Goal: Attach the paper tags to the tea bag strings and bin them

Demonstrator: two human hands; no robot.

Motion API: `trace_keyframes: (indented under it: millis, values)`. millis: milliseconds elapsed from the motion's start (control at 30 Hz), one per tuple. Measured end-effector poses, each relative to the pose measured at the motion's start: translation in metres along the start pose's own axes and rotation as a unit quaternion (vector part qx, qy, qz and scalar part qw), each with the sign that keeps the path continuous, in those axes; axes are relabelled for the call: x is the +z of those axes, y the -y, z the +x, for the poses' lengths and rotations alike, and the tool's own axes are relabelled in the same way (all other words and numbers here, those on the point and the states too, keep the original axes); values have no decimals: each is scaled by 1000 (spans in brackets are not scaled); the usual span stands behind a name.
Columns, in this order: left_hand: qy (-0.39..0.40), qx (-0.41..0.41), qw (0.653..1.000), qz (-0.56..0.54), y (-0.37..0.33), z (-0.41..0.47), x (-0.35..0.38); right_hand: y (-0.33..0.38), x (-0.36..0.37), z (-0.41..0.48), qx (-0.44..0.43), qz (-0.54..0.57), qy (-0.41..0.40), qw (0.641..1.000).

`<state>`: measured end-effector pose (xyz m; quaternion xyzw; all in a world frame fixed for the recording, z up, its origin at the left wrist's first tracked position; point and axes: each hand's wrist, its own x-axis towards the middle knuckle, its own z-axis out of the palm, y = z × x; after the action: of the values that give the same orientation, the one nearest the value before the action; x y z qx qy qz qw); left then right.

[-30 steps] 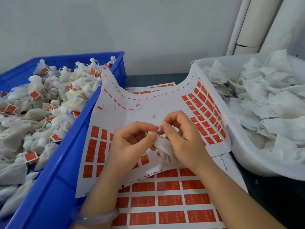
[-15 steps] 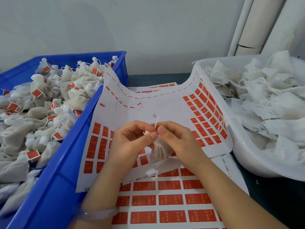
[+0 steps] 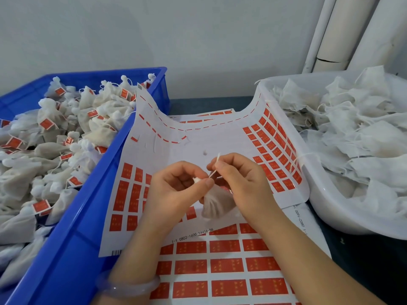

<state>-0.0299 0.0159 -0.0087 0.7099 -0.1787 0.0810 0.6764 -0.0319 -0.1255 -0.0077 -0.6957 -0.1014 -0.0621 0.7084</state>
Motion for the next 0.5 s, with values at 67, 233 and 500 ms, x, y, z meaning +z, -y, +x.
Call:
trace_keyframes:
  millis: [67, 233, 500]
  values:
    - [-15, -5, 1000, 4, 2, 0, 1, 0, 1, 0, 12, -1, 0, 1000]
    - [-34, -15, 999, 27, 3, 0, 1, -1, 1, 1, 27, 65, 2, 998]
    - [-40, 8, 994, 103, 1, 0, 3, -2, 3, 2, 48, 207, 59, 975]
